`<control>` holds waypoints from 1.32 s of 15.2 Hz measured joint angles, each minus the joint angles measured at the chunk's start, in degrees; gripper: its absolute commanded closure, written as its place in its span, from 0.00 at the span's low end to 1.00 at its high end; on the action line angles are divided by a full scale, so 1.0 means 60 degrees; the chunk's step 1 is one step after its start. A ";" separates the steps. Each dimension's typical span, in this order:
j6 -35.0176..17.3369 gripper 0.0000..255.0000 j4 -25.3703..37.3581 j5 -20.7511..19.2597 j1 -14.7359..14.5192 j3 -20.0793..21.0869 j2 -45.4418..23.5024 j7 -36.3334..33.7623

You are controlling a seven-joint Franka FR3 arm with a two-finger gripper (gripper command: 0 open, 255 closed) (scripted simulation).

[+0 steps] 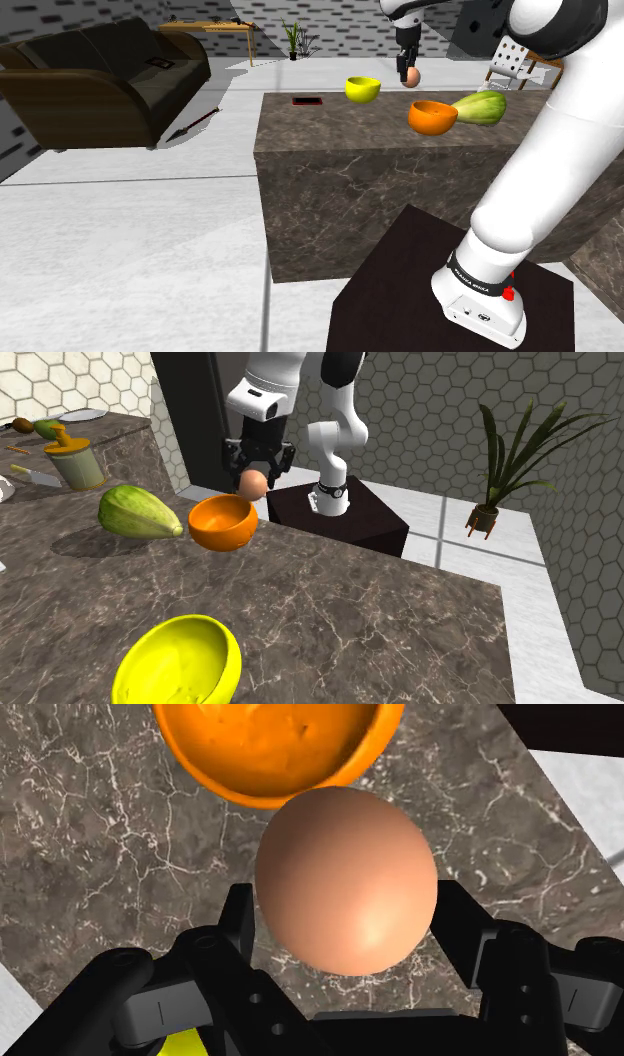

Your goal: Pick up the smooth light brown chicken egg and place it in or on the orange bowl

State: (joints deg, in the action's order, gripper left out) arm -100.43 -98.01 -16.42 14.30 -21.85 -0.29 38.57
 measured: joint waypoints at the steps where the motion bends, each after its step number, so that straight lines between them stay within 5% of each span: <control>1: -0.0109 1.00 -0.0137 -0.0033 0.0121 -0.0120 0.0099 0.0214; 9: -0.0765 1.00 -0.0863 -0.0214 0.0876 -0.0936 0.0639 0.1616; 20: -0.2069 1.00 -0.2131 -0.0322 0.0969 -0.1048 0.0592 0.1410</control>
State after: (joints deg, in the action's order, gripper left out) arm -112.84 -110.80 -18.35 20.11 -28.14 3.26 47.03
